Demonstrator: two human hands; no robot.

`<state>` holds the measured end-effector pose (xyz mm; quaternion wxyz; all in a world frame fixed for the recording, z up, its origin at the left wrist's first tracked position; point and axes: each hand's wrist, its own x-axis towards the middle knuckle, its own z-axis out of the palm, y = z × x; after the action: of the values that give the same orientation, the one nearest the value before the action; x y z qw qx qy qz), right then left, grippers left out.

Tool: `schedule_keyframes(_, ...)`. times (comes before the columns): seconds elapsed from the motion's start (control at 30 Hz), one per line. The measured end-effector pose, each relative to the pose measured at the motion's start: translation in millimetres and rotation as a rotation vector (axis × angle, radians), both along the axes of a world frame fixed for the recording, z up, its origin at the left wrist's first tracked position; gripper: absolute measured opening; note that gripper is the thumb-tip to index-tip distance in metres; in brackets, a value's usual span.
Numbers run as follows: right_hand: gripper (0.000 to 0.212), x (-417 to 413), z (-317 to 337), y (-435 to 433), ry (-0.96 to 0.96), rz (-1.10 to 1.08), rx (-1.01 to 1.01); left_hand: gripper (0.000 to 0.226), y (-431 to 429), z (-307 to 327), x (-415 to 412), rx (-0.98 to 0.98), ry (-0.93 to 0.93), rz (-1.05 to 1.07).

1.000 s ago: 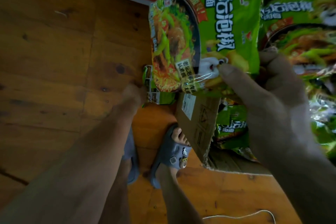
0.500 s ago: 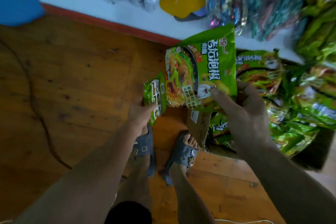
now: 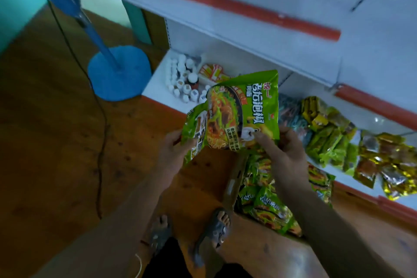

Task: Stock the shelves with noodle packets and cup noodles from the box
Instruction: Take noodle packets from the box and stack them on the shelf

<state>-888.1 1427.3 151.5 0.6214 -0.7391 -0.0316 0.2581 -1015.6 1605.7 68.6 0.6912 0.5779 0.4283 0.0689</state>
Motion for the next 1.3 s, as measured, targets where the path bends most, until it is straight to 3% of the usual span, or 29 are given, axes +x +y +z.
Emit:
schedule_keyframes(0.13, 0.022, -13, 74, 18, -0.106, 0.033, 0.063, 0.022, 21, 77, -12, 0.040, -0.082, 0.032)
schedule_keyframes(0.27, 0.014, -30, 139, 43, -0.166, 0.034, 0.178, 0.026, 46, 155, -31, 0.195, -0.185, 0.002)
schedule_keyframes(0.37, 0.023, -45, 189, 65, -0.198, 0.026, 0.273, 0.030, 67, 207, -49, 0.288, -0.277, 0.026)
schedule_keyframes(0.5, 0.018, -64, 259, 90, -0.271, 0.016, 0.426, 0.034, 95, 284, -68, 0.371, -0.473, 0.056)
schedule_keyframes(0.6, 0.031, -74, 310, 106, -0.335, 0.026, 0.520, 0.037, 118, 336, -75, 0.473, -0.613, 0.093)
schedule_keyframes(0.73, 0.043, -78, 365, 121, -0.335, 0.017, 0.667, 0.047, 144, 393, -73, 0.744, -0.716, 0.084)
schedule_keyframes(1.03, 0.011, -35, 440, 153, -0.320, -0.014, 0.763, 0.049, 196, 464, -9, 1.428, -0.723, -0.022)
schedule_keyframes(1.13, 0.006, 1, 457, 163, -0.296, -0.040, 0.752, 0.048, 216, 478, 27, 1.569, -0.708, -0.059)
schedule_keyframes(1.3, 0.027, 76, 482, 186, -0.151, 0.024, 0.700, 0.046, 251, 502, 90, 1.783, -0.707, -0.144)
